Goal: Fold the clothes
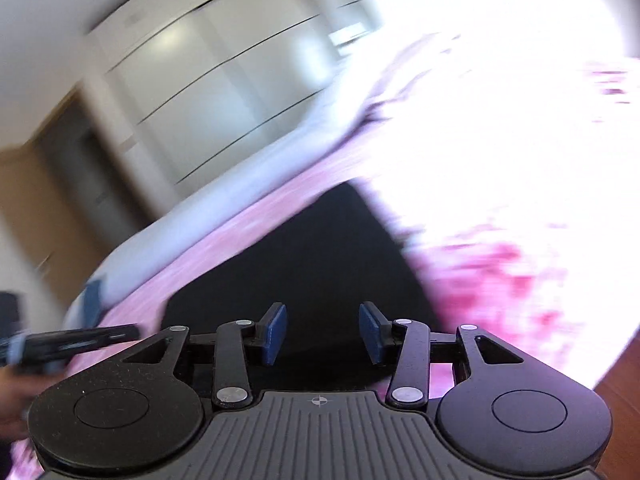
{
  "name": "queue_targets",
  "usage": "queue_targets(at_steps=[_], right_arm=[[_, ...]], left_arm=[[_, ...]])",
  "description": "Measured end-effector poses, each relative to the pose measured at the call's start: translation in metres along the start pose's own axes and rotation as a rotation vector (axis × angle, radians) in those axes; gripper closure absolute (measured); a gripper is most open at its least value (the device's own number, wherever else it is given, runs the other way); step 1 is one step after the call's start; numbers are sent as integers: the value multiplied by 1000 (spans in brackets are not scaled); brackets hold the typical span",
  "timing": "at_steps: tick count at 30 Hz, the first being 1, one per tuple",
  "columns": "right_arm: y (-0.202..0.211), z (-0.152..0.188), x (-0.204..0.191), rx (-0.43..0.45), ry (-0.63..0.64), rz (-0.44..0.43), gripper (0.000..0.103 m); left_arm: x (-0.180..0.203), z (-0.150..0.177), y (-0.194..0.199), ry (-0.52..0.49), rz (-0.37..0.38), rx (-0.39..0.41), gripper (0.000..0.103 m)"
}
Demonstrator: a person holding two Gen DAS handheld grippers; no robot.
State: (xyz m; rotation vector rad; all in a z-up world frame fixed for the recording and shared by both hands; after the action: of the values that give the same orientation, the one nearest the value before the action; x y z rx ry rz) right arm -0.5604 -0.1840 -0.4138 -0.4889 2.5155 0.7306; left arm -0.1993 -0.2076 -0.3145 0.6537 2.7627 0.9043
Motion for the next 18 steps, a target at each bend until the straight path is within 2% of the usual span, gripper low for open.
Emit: queue_targets(at_steps=[3, 5, 6, 8, 10, 11, 12, 13, 18], right_arm=[[14, 10, 31, -3, -79, 67, 57], [15, 16, 41, -7, -110, 82, 57], [14, 18, 45, -7, -125, 79, 57], [10, 22, 50, -9, -147, 76, 57], [9, 27, 55, -10, -164, 73, 57], [7, 29, 58, -7, -177, 67, 57], [6, 31, 61, -4, -190, 60, 57], [4, 32, 63, 2, -206, 47, 57], [-17, 32, 65, 12, -226, -21, 57]], left_arm=[[55, -13, -16, -150, 118, 4, 90], [93, -13, -32, -270, 180, -7, 73], [113, -9, -40, -342, 205, -15, 70], [148, 0, -59, -484, 240, -33, 69], [174, 7, -83, -611, 228, -47, 68], [181, 9, -93, -642, 222, -53, 75], [187, 9, -103, -661, 222, -60, 82], [186, 8, -110, -635, 236, -73, 89], [161, -5, -126, -415, 309, -102, 92]])
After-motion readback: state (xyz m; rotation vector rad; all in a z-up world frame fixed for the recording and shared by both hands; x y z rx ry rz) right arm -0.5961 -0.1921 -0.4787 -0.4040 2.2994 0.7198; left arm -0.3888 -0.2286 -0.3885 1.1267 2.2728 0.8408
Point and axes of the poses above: each gripper's, at about its wrist camera, not at the fingertips, and y roughly against the way its jaws point, x to its right, z to its underside, the point moved 5 cm from there along -y, roughly the way its jaws point, and after that the axes turned 1 degree about -x, right-handed, at the moved point
